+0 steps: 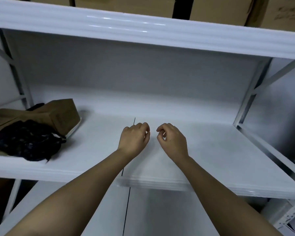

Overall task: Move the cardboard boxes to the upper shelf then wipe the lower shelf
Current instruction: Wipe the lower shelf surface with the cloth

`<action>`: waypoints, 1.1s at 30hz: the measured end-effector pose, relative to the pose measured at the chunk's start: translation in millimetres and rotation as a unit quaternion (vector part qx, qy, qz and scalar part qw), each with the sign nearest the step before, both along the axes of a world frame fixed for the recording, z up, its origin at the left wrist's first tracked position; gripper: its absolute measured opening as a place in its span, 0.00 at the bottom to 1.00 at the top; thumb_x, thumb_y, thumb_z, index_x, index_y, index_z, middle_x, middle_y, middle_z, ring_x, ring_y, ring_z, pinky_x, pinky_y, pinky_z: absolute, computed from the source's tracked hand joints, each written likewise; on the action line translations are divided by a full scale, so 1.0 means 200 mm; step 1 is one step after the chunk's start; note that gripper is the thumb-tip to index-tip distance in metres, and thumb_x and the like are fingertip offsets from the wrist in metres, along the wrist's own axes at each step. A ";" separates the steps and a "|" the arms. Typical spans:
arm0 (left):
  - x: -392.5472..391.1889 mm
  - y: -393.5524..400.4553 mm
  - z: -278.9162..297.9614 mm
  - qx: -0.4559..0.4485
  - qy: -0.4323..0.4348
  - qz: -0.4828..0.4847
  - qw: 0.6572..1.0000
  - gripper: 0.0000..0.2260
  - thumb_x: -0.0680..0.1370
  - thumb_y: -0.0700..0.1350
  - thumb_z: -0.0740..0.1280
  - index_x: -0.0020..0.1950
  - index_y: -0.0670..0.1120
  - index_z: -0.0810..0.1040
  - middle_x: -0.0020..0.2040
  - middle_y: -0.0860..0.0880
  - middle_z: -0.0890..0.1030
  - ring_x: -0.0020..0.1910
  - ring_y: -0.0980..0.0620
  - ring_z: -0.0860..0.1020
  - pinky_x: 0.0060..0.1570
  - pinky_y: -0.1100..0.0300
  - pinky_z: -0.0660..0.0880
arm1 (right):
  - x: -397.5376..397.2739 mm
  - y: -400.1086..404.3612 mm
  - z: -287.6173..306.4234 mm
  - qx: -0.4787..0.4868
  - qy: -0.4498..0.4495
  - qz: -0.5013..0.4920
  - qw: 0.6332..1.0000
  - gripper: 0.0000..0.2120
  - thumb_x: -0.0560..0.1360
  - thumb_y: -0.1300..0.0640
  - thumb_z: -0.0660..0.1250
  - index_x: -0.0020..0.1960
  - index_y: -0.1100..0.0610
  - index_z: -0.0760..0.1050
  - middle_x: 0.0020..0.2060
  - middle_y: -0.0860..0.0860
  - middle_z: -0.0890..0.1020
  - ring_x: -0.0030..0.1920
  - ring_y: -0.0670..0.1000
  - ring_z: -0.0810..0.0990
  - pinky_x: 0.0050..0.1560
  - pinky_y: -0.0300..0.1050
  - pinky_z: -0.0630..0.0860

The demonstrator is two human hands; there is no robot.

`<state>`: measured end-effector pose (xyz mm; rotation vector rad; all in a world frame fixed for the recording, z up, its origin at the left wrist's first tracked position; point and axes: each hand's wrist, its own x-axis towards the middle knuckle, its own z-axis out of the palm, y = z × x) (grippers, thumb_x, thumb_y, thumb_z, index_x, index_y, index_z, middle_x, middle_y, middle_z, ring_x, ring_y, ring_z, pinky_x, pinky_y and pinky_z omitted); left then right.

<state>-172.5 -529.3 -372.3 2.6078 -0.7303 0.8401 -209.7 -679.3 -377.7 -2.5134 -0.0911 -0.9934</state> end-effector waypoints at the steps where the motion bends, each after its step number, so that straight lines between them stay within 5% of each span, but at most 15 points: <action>1: 0.01 0.01 -0.03 -0.004 0.023 0.012 1.000 0.10 0.80 0.47 0.55 0.54 0.48 0.73 0.47 0.52 0.80 0.44 0.49 0.78 0.45 0.56 0.71 | 0.02 0.00 -0.03 0.003 0.023 0.004 1.000 0.06 0.74 0.59 0.62 0.48 0.52 0.77 0.43 0.44 0.80 0.39 0.47 0.77 0.38 0.42 0.73; 8: 0.10 0.26 -0.18 -0.025 0.220 0.113 0.969 0.09 0.79 0.45 0.57 0.55 0.48 0.74 0.52 0.49 0.80 0.48 0.46 0.78 0.42 0.59 0.71 | 0.17 0.18 -0.14 0.031 0.251 0.050 0.966 0.07 0.76 0.53 0.61 0.51 0.51 0.77 0.46 0.45 0.81 0.45 0.49 0.79 0.43 0.43 0.74; 15: 0.24 0.59 -0.19 -0.048 0.303 0.180 0.935 0.10 0.78 0.46 0.57 0.53 0.48 0.75 0.54 0.48 0.79 0.51 0.46 0.77 0.42 0.60 0.68 | 0.32 0.48 -0.14 0.032 0.307 0.075 0.948 0.08 0.76 0.52 0.60 0.49 0.51 0.77 0.47 0.47 0.82 0.48 0.52 0.79 0.46 0.43 0.74; 23: 0.44 0.89 -0.15 -0.006 0.285 0.162 0.945 0.10 0.79 0.45 0.55 0.53 0.46 0.75 0.55 0.47 0.79 0.53 0.45 0.76 0.44 0.58 0.70 | 0.50 0.82 -0.13 0.071 0.315 0.069 0.944 0.09 0.76 0.56 0.59 0.51 0.54 0.78 0.48 0.50 0.83 0.50 0.54 0.81 0.54 0.50 0.78; 33: 0.67 1.04 0.05 0.176 0.144 0.142 0.964 0.12 0.80 0.40 0.55 0.58 0.44 0.75 0.55 0.45 0.78 0.51 0.43 0.78 0.41 0.57 0.69 | 0.75 1.04 -0.09 0.060 0.324 0.058 0.943 0.10 0.75 0.59 0.59 0.50 0.55 0.78 0.46 0.50 0.84 0.47 0.55 0.82 0.52 0.50 0.79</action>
